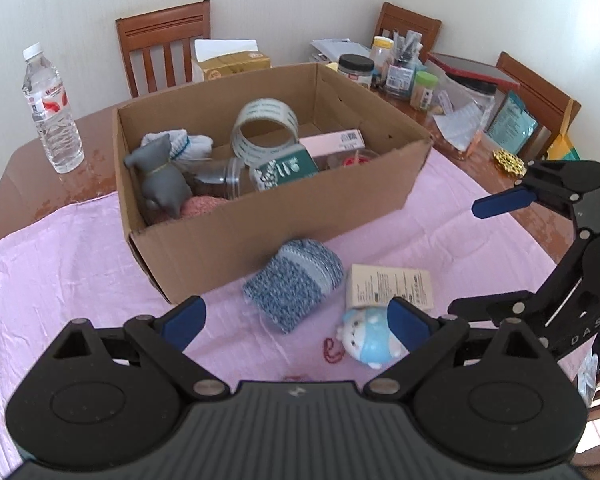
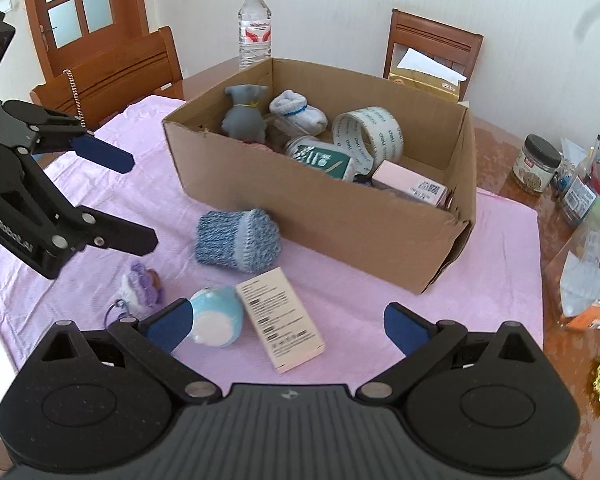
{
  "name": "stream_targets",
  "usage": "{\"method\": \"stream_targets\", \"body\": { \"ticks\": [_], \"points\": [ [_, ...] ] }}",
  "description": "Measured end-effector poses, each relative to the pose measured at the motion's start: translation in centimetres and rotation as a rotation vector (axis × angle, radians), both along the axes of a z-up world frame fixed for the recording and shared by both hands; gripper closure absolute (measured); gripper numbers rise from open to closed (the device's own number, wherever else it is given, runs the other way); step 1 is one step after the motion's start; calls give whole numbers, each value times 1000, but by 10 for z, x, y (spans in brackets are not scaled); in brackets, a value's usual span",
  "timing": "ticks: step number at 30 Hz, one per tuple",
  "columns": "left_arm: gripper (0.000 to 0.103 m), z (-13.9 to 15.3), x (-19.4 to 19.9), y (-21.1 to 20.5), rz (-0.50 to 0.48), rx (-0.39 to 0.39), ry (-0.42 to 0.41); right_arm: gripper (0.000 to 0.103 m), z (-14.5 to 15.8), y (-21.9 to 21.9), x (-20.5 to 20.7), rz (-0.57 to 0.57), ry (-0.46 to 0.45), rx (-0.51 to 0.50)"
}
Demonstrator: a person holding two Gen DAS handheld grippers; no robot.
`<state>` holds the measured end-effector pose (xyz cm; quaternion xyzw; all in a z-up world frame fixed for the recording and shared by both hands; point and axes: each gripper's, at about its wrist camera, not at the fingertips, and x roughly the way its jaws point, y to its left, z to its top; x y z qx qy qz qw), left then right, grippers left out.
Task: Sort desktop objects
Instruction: 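Move the left tool to the purple crocheted clip while the right tool approaches the brown scrunchie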
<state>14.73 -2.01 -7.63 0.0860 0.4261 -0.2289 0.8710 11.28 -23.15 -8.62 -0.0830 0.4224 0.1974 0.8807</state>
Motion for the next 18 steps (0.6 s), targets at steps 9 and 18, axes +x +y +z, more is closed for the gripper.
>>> {"method": "stream_targets", "body": {
  "ticks": [9, 18],
  "points": [
    [6, -22, -20, 1, -34, 35, 0, 0, -14, 12, -22, 14, 27, 19],
    [7, -46, -36, 9, -18, 50, 7, 0, -30, 21, -36, -12, 64, 55]
  ]
}}
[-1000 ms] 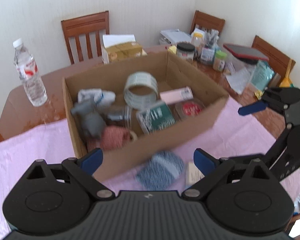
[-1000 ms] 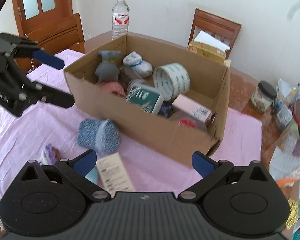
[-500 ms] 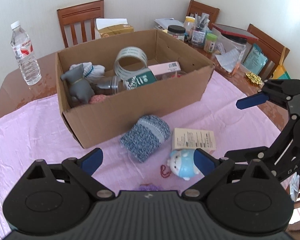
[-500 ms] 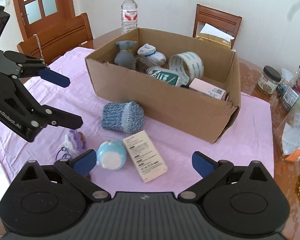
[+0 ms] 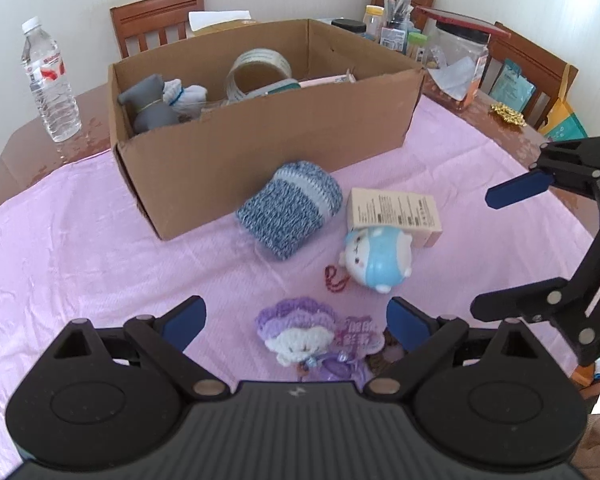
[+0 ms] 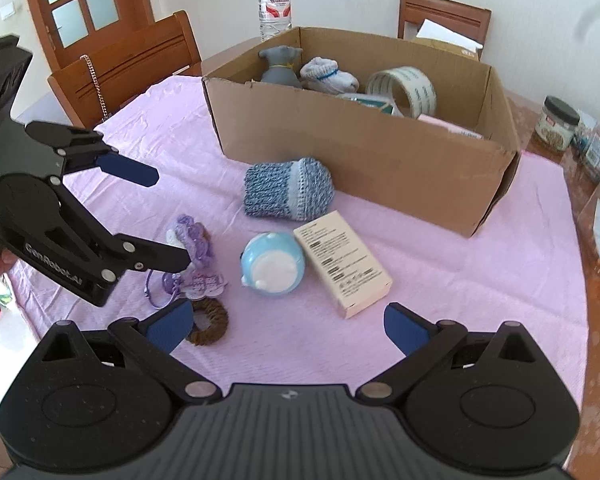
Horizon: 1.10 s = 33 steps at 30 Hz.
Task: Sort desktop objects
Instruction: 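Move the left tool to the purple crocheted clip while the right tool approaches the brown scrunchie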
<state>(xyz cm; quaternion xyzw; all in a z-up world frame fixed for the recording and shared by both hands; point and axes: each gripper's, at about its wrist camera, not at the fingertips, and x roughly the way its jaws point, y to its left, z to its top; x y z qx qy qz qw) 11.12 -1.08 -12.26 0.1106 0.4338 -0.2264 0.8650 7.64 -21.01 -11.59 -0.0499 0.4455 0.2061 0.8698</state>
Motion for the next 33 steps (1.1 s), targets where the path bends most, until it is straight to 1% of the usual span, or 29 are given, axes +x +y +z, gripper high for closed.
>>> {"method": "stream_targets", "body": {
  "ticks": [4, 9, 10, 11, 13, 16, 18, 20, 22, 23, 24, 27, 29, 31, 33],
  "points": [
    [10, -8, -7, 1, -1, 22, -25, 0, -6, 4, -6, -6, 13, 13],
    [17, -12, -10, 4, 41, -6, -45, 0, -11, 8, -12, -6, 20, 12],
    [21, -13, -10, 4, 49, -6, -47, 0, -11, 8, -13, -6, 19, 10],
    [29, -15, -9, 4, 59, -4, -47, 0, -12, 9, -13, -6, 20, 9],
    [36, -18, -8, 3, 69, -2, -44, 0, -12, 10, -13, -5, 24, 13],
    [36, -22, -9, 0, 60, 11, -47, 0, -13, 12, -13, 0, 24, 19],
    [38, -25, -9, -1, 69, 6, -44, 0, -13, 15, -14, 6, 24, 18],
    [43, -28, -7, -1, 90, 3, -34, 0, -14, 18, -15, 18, 14, 9],
    [46, -31, -5, 0, 108, -17, -13, 0, -16, 22, -17, 28, 8, -2],
    [50, -32, -5, 0, 118, -28, -3, 0, -17, 23, -17, 33, 9, -6],
    [53, -32, -6, -1, 123, -34, 0, 0, -18, 25, -17, 37, 10, -9],
    [54, -33, -8, -5, 132, -26, -17, 0, -21, 29, -18, 57, 6, -19],
    [57, -33, -7, -3, 142, -44, -11, 1, -22, 32, -18, 76, -1, -27],
    [58, -33, -6, -1, 151, -53, -6, 3, -23, 34, -18, 97, 2, -25],
    [58, -32, -5, 1, 160, -36, -13, 8, -24, 36, -17, 114, 7, -20]
  ]
}}
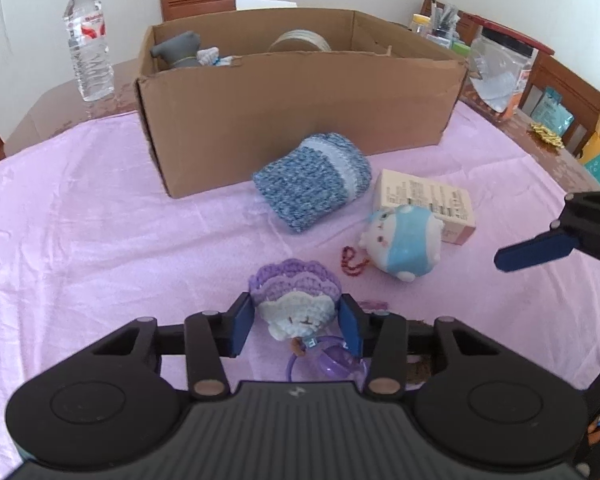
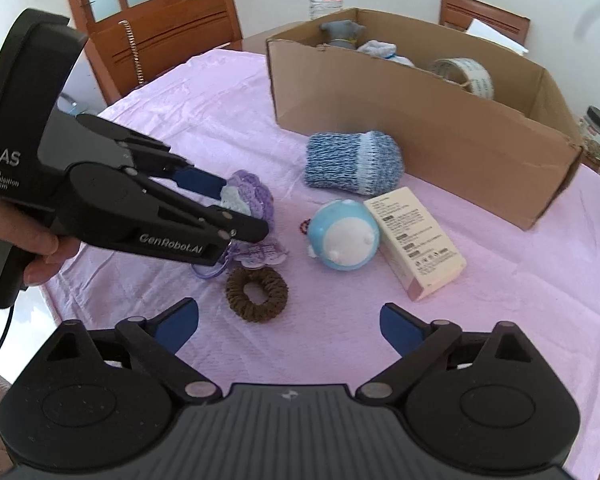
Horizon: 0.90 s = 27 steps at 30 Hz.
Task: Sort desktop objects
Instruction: 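Move the left tool to the purple crocheted clip while the right tool approaches the brown scrunchie, then grasp the purple crocheted clip with the left tool while the right tool grasps the brown scrunchie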
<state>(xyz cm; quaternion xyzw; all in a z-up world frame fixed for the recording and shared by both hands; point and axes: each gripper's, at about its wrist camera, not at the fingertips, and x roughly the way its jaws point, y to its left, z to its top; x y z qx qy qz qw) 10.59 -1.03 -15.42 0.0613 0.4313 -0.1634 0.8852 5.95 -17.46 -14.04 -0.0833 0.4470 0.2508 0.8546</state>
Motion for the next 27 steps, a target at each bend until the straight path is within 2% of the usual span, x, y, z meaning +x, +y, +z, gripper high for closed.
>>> {"method": "stream_targets", "body": {
  "ticks": [2, 11, 18, 27],
  "points": [
    [58, 1, 2, 5, 22, 3, -8, 19, -2, 3, 1, 19, 11, -3],
    [58, 9, 4, 32, 90, 3, -19, 32, -10, 24, 0, 118, -4, -49],
    [58, 9, 1, 36, 88, 21, -18, 33, -12, 44, 9, 164, -41, -73],
    [58, 12, -4, 43, 105, 2, -16, 33, -12, 63, 24, 209, -68, -73]
  ]
}}
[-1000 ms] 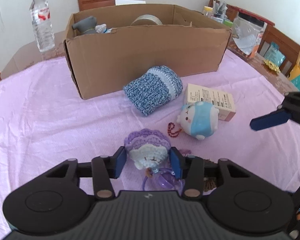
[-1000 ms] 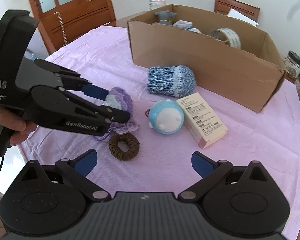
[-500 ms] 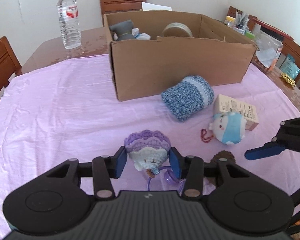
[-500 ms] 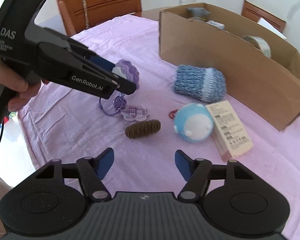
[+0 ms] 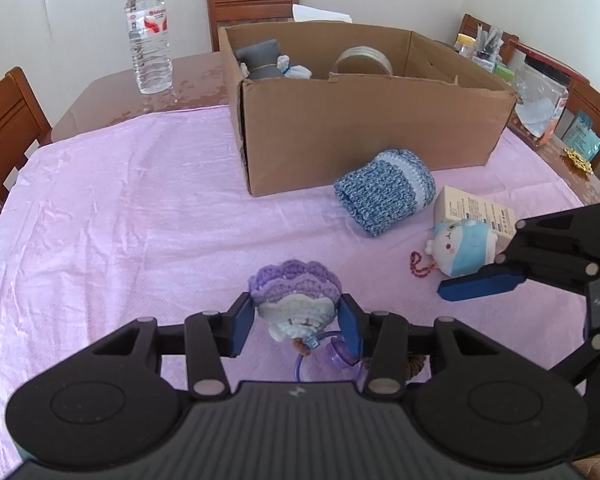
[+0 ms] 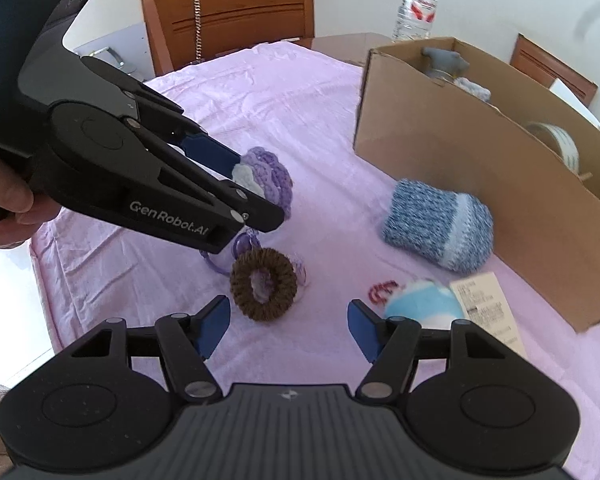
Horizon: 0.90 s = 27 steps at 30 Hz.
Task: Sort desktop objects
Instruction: 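Grasp the purple crocheted clip with the left tool while the right tool grasps the brown scrunchie, then carry the clip and scrunchie into the cardboard box and open both tools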
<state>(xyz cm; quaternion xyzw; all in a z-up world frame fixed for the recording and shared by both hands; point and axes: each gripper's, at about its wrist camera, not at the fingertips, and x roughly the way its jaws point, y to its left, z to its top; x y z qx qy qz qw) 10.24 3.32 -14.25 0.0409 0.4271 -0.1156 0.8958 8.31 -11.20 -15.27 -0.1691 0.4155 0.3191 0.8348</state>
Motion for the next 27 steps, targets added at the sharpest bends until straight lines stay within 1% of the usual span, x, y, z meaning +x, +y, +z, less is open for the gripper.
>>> {"method": "stream_targets", "body": {
  "ticks": [2, 9, 12, 14, 16, 17, 23, 27],
  "points": [
    [58, 0, 0, 2, 4, -3, 4, 37, -1, 4, 2, 14, -1, 1],
    [58, -1, 1, 5, 4, -6, 16, 39, -5, 24, 4, 70, -7, -1],
    [58, -1, 1, 5, 0, -8, 17, 48, -8, 33, 3, 100, -20, -26],
    [58, -1, 1, 6, 2, -4, 14, 59, -8, 34, 3, 95, -30, -36],
    [58, 0, 1, 7, 7, -5, 14, 66, -5, 33, 4, 84, -24, -35],
    [58, 0, 1, 8, 10, -2, 14, 67, -4, 30, 4, 80, -18, -27],
    [58, 4, 6, 11, 28, 7, 5, 70, 3, 13, 1, 66, -9, -27],
    [58, 11, 8, 11, 17, 16, -9, 71, 5, 0, -3, 45, -3, -45]
  ]
}}
